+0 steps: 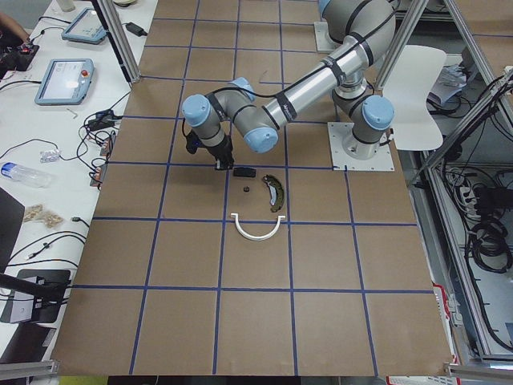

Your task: Place bearing gear from tray to pile

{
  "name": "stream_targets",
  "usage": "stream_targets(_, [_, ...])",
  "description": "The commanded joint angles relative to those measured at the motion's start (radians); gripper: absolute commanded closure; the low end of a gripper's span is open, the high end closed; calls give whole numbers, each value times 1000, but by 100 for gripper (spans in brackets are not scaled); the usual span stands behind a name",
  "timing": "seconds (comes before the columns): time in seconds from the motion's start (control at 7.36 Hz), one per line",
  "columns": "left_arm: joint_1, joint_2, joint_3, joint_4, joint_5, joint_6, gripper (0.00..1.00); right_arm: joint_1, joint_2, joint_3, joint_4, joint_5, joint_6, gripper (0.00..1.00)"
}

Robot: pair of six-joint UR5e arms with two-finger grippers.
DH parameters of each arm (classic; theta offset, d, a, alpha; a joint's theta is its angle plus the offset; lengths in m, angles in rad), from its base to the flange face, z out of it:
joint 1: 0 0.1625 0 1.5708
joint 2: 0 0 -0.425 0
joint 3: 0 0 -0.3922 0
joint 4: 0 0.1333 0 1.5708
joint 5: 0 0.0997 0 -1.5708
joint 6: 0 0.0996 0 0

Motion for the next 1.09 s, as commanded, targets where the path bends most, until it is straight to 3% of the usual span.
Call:
stream_targets(0.0, [50, -28, -79, 146, 1, 69, 100, 0, 0, 6, -11, -5, 1, 0])
stream_targets(0.27, [56, -40, -128, 207, 4, 80, 100, 0, 0, 6, -12, -11, 1, 0])
stream_targets(0.95, [108, -69, -140, 207, 4, 117, 100, 0, 0, 8, -12, -12, 1, 0])
